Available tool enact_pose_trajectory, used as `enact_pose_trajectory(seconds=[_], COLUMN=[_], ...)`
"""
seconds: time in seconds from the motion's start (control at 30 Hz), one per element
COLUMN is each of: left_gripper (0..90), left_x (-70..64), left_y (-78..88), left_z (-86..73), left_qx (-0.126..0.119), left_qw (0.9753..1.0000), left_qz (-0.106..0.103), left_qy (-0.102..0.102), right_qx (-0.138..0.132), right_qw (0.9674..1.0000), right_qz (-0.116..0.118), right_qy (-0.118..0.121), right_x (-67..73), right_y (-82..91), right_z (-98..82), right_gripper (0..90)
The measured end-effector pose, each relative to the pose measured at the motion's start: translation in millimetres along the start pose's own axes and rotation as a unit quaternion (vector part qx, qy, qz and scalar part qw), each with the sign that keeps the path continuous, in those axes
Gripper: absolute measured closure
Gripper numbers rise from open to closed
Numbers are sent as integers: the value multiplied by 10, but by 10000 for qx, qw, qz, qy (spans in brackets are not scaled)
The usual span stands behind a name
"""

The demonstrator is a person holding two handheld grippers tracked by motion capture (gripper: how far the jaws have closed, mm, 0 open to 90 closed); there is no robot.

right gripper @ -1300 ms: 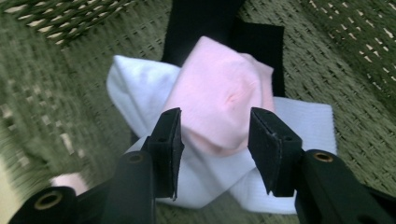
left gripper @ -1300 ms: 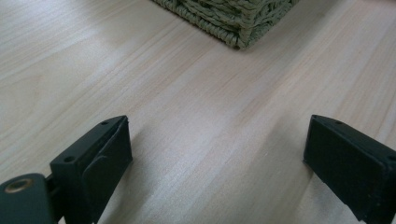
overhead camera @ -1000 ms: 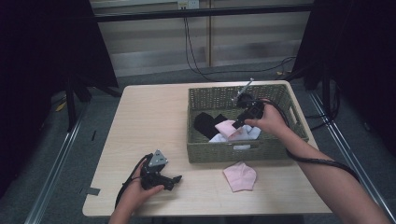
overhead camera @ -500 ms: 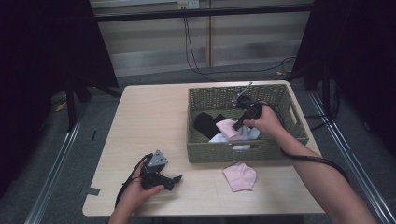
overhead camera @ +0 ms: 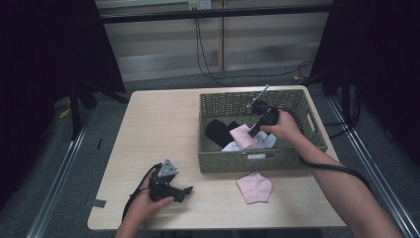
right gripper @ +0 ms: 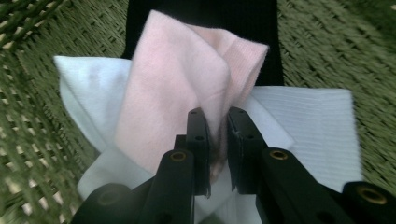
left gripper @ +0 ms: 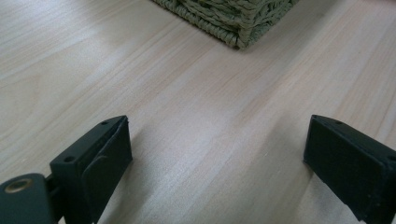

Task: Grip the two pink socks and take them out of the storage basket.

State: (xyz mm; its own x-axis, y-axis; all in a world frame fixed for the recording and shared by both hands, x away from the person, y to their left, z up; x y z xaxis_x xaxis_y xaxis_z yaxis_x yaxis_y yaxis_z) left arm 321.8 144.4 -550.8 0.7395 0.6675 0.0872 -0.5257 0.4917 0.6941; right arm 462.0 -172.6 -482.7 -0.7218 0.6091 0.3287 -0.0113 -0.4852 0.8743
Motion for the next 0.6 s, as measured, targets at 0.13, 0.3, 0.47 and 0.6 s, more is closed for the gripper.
enact_pose_trajectory(seconds=[0.13, 0.3, 0.47, 0.6], left_gripper=[71, 71, 71, 71], left_x=[1, 1, 1, 0], left_y=[3, 3, 2, 2], left_z=[-1, -1, -1, -1], left_qx=[20, 19, 17, 16], left_qw=[10000, 10000, 10000, 10000], left_qz=[-5, -3, -4, -4], left_qy=[-10, -10, -7, -6], right_qx=[-29, -97, -158, -159], right_qw=[10000, 9999, 9999, 9999], right_qz=[-15, -55, -41, -52], right_qy=[-6, 4, -13, 29], right_x=[43, 60, 89, 112], right_y=[171, 378, 501, 609], right_z=[5, 5, -11, -26], right_gripper=[801, 801, 801, 801])
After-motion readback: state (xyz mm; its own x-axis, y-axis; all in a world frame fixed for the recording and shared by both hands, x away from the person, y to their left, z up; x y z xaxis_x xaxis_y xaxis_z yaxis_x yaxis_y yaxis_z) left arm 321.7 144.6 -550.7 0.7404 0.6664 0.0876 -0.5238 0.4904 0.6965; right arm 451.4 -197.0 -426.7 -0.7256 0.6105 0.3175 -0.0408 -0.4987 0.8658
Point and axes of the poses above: each handheld gripper's, and its own axes: y roughly backward along the jaws, z roughly out of its top, x roughly to its left, the point moved 6 cm from there along -y, roughly forward along the jaws, and after that the axes turned 9 degrees about z, right-handed, at the moved point
